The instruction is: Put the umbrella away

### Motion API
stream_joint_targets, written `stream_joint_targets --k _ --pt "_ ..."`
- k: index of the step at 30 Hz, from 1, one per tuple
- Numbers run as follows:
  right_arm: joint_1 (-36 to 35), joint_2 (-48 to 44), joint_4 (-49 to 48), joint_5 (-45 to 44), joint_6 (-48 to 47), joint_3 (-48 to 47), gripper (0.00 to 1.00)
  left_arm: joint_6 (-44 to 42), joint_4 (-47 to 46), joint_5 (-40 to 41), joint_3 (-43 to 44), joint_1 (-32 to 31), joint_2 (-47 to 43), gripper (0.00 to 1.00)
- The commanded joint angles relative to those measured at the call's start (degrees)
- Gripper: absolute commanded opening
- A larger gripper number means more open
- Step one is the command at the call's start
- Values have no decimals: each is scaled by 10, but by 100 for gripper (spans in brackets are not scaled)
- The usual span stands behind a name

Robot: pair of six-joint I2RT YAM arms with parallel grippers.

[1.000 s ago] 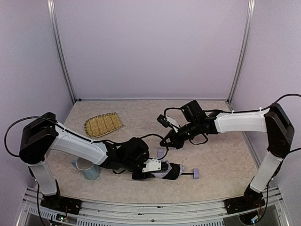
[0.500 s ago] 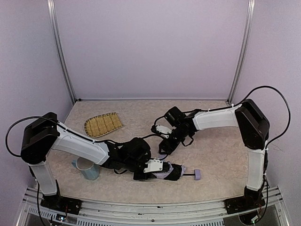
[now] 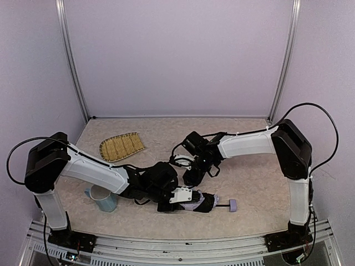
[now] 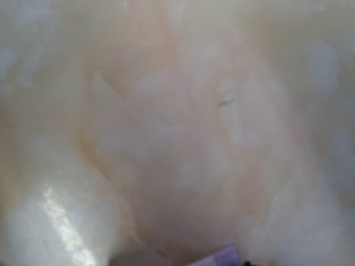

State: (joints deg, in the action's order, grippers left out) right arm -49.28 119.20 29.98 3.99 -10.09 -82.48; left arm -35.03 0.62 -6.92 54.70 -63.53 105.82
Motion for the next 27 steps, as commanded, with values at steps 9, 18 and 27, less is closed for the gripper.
stream_joint_targets --k 9,18,27 --pt "-15 -11 13 -8 31 53 0 10 101 -36 -18 -12 52 19" --pt "46 -98 -69 144 81 28 0 7 119 -61 -11 -12 56 9" --pt "71 -143 -99 234 104 57 0 24 118 -65 -3 -4 62 6"
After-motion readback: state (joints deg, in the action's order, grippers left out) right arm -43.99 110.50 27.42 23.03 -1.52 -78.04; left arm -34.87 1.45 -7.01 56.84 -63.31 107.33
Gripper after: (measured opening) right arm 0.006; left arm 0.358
